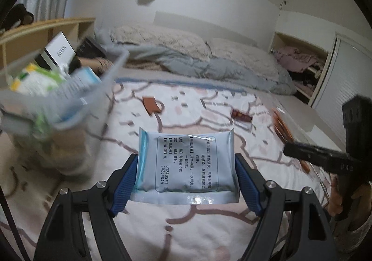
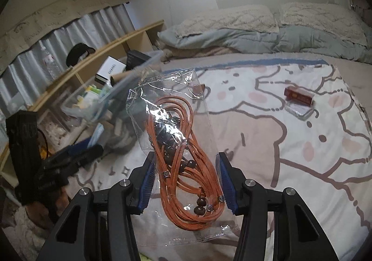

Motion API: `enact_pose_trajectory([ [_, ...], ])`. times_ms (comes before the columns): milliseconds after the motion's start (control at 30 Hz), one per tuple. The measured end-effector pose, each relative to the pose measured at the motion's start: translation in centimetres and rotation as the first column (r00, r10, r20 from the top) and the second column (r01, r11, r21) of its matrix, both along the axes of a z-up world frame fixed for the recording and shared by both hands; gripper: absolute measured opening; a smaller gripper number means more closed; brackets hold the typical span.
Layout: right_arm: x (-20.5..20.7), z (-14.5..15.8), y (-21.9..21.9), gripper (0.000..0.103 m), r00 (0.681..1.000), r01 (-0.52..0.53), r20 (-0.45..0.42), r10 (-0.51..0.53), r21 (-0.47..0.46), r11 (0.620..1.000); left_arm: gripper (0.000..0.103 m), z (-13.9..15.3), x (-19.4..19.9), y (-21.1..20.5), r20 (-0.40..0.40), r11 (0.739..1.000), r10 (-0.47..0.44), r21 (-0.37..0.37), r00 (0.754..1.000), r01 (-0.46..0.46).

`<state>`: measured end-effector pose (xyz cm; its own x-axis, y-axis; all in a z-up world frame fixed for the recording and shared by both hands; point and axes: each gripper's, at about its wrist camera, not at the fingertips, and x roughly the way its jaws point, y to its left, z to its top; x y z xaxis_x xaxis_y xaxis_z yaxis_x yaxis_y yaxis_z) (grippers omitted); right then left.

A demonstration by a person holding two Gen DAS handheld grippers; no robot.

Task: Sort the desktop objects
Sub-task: 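Carry the white packet into the bin and open the left tool while the right tool carries the cable bag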

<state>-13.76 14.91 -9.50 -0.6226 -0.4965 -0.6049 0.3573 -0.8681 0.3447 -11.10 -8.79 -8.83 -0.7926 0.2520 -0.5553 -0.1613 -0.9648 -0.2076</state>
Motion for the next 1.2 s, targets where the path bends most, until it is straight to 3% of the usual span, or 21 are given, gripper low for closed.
enact_pose_trajectory([
  [300,0.7,3.7,-1.0,0.052,0.998,-0.041,-0.056,0.038,-0.044,0.998,0.08,5.2,-0.1,-4.5,-0.101,0.996,0.072,-0.046,0.992,-0.076],
  [600,-1.0,7.2,-4.0,0.052,0.988,-0.129,-0.09,0.122,-0.076,0.989,0.08,8.2,-2.8,-9.8,-0.131,0.984,0.16,-0.057,0.978,-0.168],
  [867,-3.2,9.6,-7.8,0.052,0.976,-0.206,-0.092,0.197,-0.098,0.974,0.08,8.2,-7.1,-14.2,-0.082,0.975,0.212,-0.044,0.974,-0.216],
  [1200,-5.3,10.4,-11.1,0.052,0.971,-0.231,-0.078,0.225,-0.094,0.968,0.081,5.4,-10.1,-15.1,0.061,0.987,0.16,-0.034,0.985,-0.158],
])
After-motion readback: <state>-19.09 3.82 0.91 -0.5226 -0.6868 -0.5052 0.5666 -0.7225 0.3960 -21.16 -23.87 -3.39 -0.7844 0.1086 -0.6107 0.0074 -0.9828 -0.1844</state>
